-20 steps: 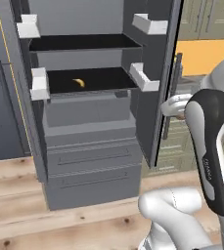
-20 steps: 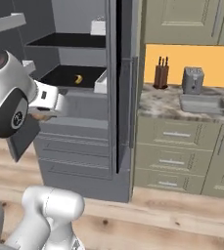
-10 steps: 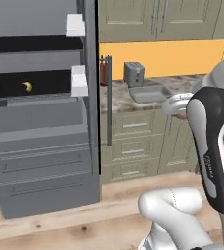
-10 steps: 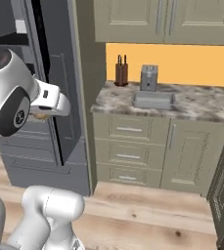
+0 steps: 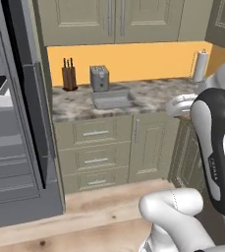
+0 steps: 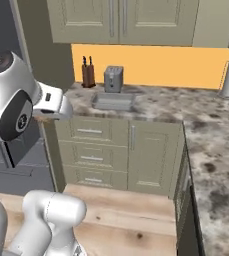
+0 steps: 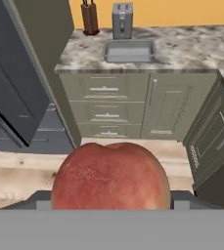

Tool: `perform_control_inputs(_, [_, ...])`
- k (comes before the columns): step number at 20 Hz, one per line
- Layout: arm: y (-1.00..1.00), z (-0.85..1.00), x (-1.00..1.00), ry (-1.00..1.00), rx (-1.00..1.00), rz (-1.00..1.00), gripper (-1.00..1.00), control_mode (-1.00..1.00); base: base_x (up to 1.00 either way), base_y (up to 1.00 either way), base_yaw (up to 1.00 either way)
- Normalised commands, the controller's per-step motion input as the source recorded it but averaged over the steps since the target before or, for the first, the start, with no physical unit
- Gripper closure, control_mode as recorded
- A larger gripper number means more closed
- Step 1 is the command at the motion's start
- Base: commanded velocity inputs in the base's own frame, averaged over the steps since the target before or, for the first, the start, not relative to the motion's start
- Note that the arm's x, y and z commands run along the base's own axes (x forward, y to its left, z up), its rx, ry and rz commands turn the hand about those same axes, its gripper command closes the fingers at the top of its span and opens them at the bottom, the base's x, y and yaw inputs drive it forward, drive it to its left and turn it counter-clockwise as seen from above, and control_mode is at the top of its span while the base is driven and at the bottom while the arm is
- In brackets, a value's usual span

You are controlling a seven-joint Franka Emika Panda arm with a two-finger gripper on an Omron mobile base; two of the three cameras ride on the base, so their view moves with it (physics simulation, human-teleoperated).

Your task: Pick the peach and banana from the fridge and place them inside the tupperware on the counter.

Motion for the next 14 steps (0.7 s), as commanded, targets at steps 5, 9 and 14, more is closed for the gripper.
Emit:
perform_control_inputs(5, [0.00,0.00,0.00,0.00,0.00,0.00,1.00,1.00,0.98,-0.07,0.00])
perform_control_inputs(9, [0.00,0.00,0.00,0.00,0.00,0.00,1.00,1.00,1.00,0.00,0.00])
perform_control_inputs(14, [0.00,0.00,0.00,0.00,0.00,0.00,1.00,1.00,0.83,0.00,0.00])
